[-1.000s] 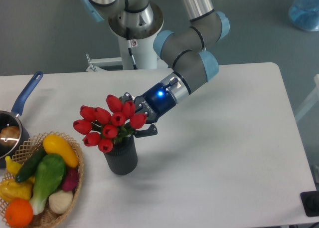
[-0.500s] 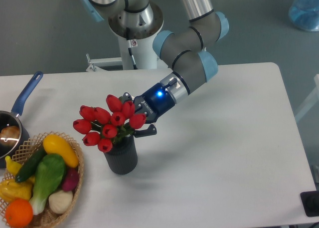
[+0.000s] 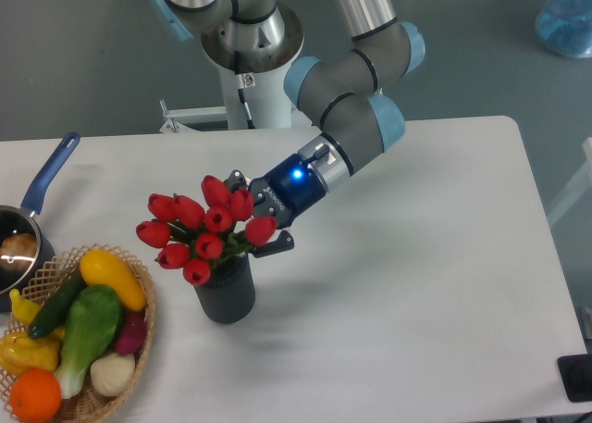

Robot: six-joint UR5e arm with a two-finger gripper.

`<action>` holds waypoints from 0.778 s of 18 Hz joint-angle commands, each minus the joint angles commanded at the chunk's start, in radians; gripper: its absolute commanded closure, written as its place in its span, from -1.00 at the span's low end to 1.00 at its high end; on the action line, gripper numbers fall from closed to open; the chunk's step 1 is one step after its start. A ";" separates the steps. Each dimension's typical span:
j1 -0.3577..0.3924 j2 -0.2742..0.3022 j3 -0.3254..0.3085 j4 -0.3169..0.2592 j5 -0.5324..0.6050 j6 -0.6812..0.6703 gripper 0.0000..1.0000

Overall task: Insert the flowers into the vase
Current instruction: 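Push the tulip stems further down into the vase, then open the gripper to release the tulip stems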

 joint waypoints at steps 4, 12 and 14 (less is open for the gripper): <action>-0.002 -0.003 0.000 0.000 0.000 0.009 -0.07; -0.002 -0.003 -0.002 0.000 0.000 0.011 -0.22; -0.002 -0.003 0.000 0.000 0.000 0.011 -0.32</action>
